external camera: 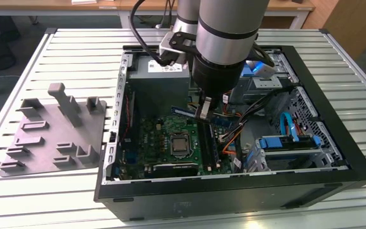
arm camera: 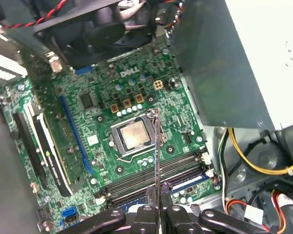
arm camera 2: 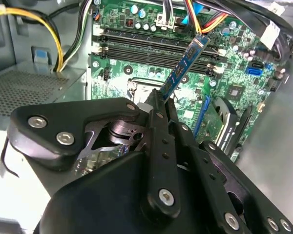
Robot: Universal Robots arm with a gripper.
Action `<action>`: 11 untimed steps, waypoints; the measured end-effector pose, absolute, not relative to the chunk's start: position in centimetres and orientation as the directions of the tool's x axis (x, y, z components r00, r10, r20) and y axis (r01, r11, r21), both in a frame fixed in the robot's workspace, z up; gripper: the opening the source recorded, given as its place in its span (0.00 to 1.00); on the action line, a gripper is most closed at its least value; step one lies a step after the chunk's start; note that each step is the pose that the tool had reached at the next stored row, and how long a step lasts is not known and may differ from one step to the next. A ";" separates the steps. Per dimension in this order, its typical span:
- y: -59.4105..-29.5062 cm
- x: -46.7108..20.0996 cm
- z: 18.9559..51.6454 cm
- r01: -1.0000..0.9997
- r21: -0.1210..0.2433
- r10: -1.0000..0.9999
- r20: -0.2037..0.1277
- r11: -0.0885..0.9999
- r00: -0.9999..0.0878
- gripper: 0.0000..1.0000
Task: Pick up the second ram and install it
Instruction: 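Insert the second ram into the second slot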
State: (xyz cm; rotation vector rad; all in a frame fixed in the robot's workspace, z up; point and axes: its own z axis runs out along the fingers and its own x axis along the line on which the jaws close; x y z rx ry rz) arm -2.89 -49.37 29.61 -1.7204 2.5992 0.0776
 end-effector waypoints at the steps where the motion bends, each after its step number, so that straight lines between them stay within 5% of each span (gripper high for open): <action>1: -49.4 -2.9 29.6 -0.916 0.028 -0.915 -0.047 0.400 -0.401 0.14; 11: -49.4 -2.9 29.6 -0.866 0.028 -0.865 -0.047 0.499 -0.500 0.14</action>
